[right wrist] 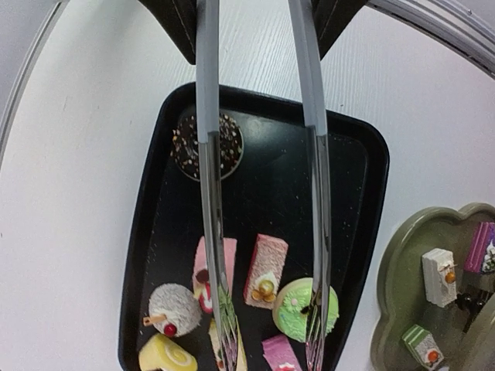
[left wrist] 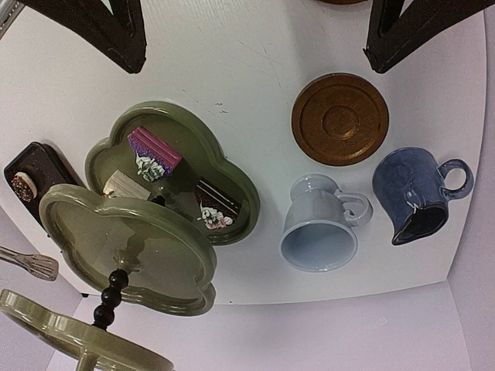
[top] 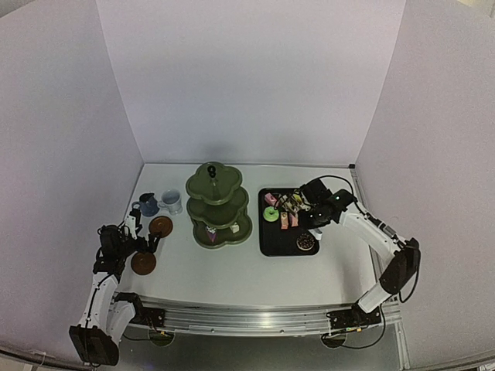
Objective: Serve the afternoon tea
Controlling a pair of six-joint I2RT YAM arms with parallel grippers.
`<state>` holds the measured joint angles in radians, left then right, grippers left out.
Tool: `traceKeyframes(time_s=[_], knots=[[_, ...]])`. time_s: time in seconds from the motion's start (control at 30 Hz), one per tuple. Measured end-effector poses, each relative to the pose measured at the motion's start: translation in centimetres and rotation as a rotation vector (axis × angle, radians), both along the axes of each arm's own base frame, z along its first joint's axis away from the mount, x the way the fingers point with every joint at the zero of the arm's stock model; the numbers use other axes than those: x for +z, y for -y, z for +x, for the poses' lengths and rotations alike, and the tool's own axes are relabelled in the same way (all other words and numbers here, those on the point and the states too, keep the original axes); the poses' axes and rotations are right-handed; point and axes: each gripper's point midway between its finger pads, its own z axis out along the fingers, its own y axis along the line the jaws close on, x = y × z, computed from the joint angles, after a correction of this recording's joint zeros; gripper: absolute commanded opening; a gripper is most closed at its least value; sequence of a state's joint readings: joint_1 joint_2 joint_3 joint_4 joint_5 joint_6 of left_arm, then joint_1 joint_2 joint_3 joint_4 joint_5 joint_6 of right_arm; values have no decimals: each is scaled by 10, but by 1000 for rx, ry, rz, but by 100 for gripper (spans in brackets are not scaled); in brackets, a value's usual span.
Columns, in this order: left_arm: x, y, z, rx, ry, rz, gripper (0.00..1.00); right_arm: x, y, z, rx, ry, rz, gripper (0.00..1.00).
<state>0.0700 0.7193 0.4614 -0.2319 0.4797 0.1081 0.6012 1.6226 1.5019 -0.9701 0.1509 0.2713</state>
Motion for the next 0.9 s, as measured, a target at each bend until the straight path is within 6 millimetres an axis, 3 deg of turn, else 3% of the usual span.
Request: traceKeyframes(time_s=[0.13,0.37,0.77,0.9], knots=[[2,0,1,-2,11,-1,99,-6,9,-20,-76,-35,-2,40],[3,2,1,-14,15,-7,99,-26,3,-42,-115,-99,-21,40],[3,2,1,-14,14,-7,99,-56,-6,-56,-141,-180,-65,41],[3,3,1,-15,13,-7,99,-74,-6,-55,-147,-219,-107,39]])
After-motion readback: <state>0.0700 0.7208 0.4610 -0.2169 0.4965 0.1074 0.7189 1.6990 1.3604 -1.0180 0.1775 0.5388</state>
